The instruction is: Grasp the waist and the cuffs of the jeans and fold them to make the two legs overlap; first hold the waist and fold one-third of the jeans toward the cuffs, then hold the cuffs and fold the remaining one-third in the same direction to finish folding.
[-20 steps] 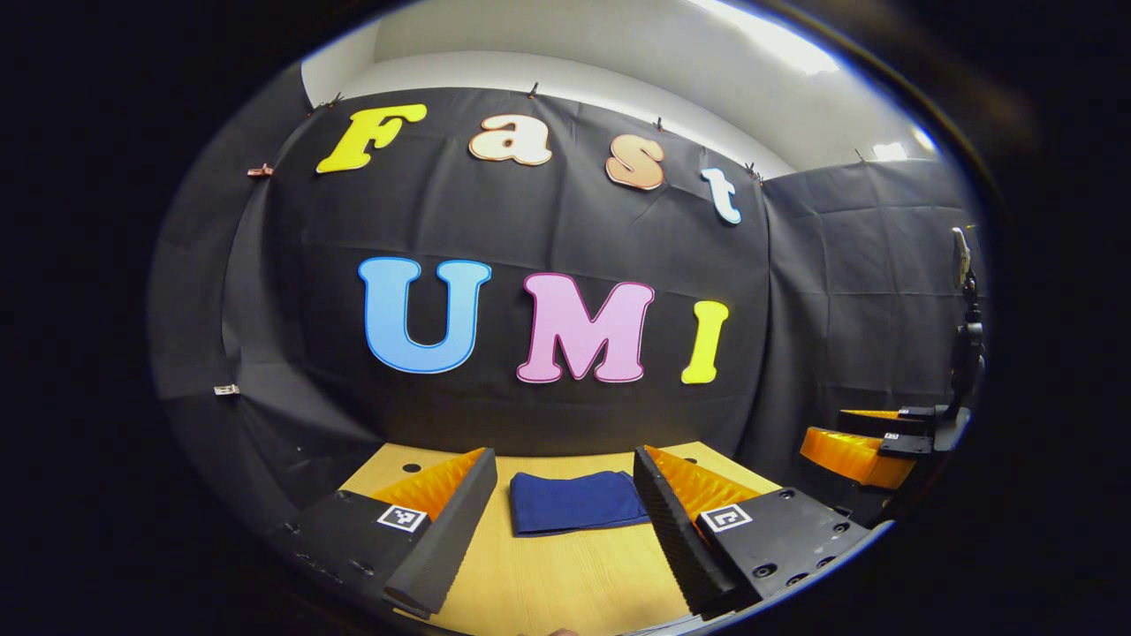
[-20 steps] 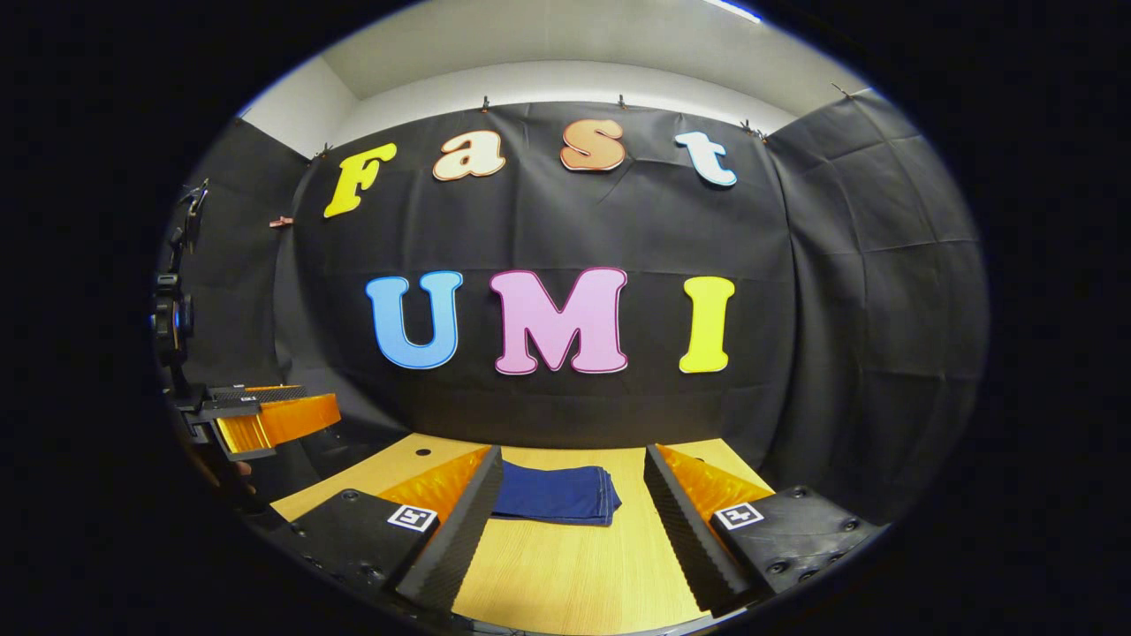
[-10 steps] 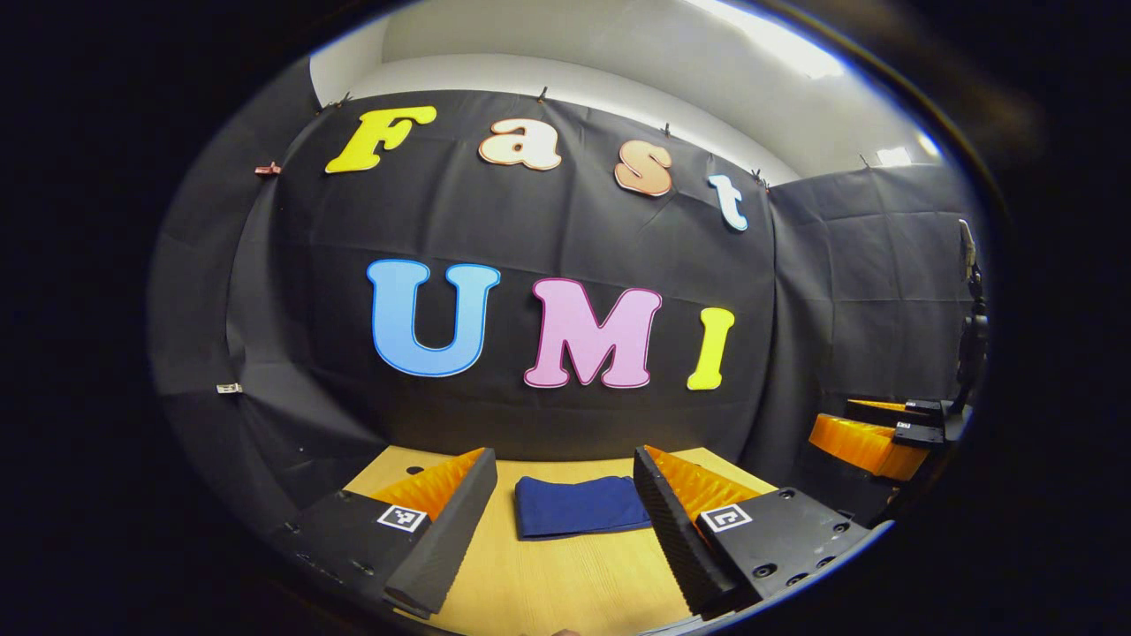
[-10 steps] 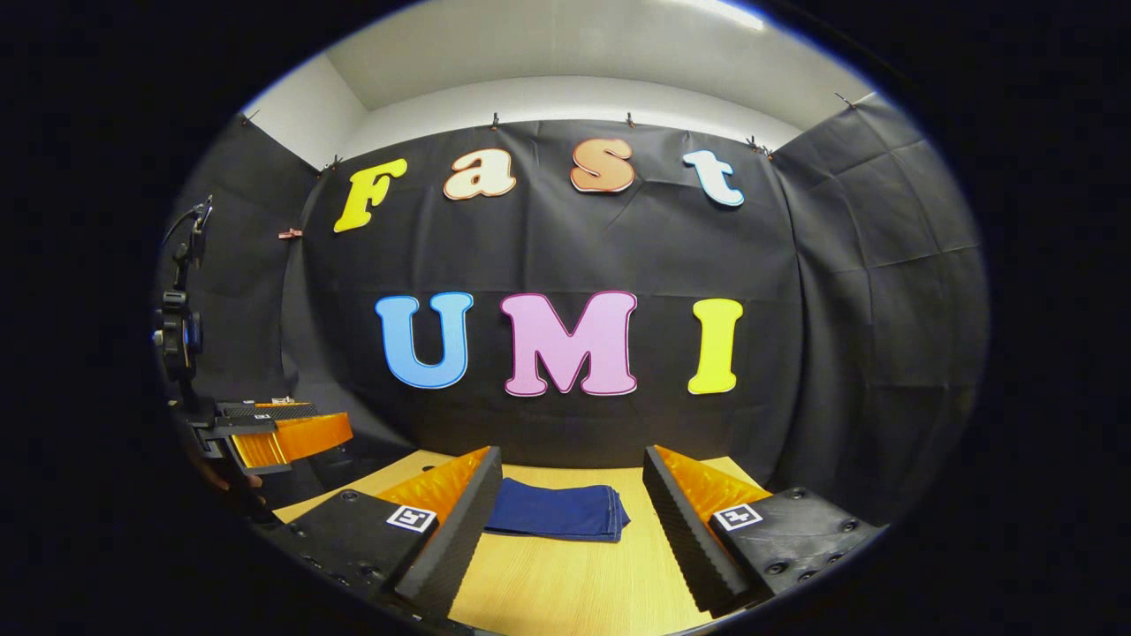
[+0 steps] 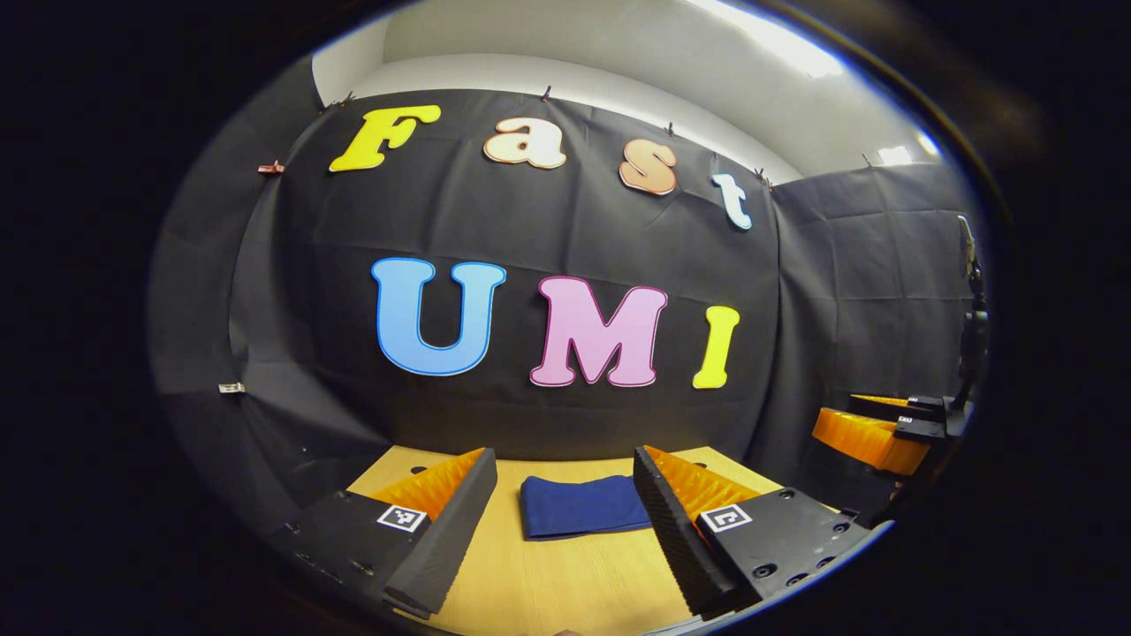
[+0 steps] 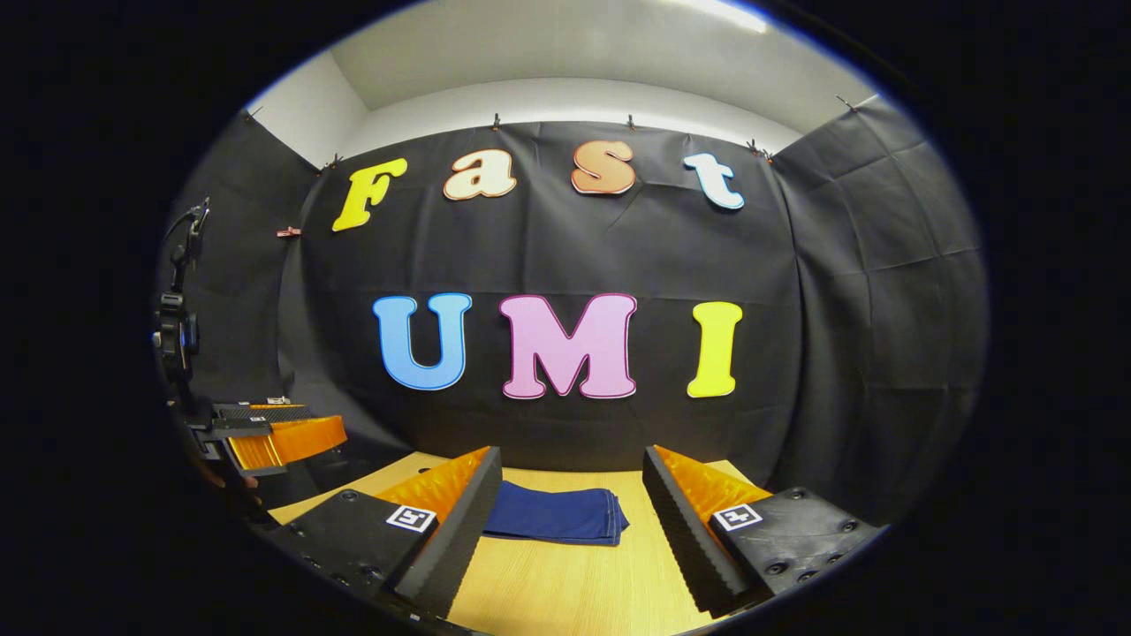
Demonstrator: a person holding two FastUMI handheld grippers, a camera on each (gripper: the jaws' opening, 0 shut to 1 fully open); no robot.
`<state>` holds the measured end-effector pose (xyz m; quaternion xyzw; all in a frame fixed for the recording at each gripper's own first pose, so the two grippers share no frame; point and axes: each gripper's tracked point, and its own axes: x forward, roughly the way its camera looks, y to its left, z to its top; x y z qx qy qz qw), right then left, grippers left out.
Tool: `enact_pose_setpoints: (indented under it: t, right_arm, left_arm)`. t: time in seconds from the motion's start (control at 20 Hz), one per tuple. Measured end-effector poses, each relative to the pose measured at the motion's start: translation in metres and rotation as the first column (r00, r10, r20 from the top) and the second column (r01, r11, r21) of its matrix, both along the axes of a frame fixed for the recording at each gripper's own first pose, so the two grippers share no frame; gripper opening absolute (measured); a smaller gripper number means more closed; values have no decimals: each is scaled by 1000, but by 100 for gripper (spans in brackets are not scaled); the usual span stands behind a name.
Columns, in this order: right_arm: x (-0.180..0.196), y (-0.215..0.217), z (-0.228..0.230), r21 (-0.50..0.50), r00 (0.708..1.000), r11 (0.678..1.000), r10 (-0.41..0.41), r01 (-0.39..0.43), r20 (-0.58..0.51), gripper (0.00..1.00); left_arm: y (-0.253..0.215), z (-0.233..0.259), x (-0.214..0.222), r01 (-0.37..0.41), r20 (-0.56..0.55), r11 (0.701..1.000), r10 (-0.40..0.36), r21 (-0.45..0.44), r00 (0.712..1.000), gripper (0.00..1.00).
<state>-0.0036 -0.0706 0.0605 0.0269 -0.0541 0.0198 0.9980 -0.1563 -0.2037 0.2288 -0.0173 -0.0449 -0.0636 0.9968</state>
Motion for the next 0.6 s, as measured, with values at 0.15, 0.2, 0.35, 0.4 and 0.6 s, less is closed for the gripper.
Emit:
enact_pose_setpoints:
  t: [0.15,0.2,0.35,0.4,0.6]
  right_arm:
    - [4,2,-3,-5,1000,1000,3,-3,-9,97]
    - [5,2,-4,-9,1000,1000,1,-1,-15,97]
    - [8,3,-6,-9,1000,1000,1,-2,-25,98]
    - [8,3,-7,-11,1000,1000,1,-1,-28,97]
    - [13,1,-7,-26,999,1000,1,-1,-37,97]
  left_arm:
    - [1,-1,3,-5,-4,1000,5,4,1000,96]
    - [0,-2,4,-3,-8,1000,3,2,1000,96]
    - [1,-6,7,-1,-19,1000,1,6,1000,96]
    - [0,-8,8,3,-23,1000,-2,9,1000,96]
    - [-1,-14,13,9,-32,1000,-8,20,999,96]
